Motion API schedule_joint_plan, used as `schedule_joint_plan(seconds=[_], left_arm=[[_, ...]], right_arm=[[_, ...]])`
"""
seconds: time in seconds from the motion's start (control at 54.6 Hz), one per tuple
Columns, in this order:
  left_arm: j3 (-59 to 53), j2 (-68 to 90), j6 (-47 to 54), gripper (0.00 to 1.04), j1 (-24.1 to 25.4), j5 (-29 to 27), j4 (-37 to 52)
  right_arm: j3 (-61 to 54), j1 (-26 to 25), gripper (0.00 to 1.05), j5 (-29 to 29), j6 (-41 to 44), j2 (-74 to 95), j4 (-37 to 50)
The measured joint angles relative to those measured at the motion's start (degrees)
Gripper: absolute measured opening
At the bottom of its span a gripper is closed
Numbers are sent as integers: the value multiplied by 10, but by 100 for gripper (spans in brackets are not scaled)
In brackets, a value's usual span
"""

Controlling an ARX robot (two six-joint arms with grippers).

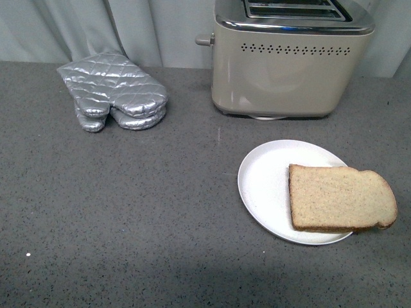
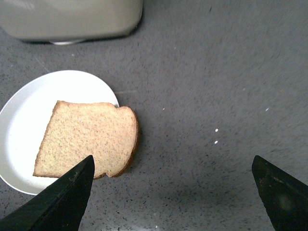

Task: Put bread into toaster

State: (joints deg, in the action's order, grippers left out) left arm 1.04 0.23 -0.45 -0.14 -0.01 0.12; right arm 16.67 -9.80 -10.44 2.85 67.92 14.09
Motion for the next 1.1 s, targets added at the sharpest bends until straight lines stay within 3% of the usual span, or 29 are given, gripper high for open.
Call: schedule_joint_plan(seconds=[0.055,0.329,0.531,0.75,0.824,0.97,1.098], left_arm=[[0,0,0,100,0,0,0],[0,0,1,98,0,0,0],[0,0,2,98,0,0,0],[0,0,2,98,0,0,0],[0,0,2,98,0,0,0],[0,0,2,98,0,0,0],[0,0,2,98,0,0,0]], right_arm=[[32,-5,95,-19,-8,67,-10],[158,-7,95,-118,-50,275,-80],[200,11,95,-141,-79,360,-90],[223,44,95,-149,-127,429,-39],[230,54,86,-144,-138,442,-32],[233,64,54,-144,-162,450,-26],[236,64,34,-136,-166,450,-34]])
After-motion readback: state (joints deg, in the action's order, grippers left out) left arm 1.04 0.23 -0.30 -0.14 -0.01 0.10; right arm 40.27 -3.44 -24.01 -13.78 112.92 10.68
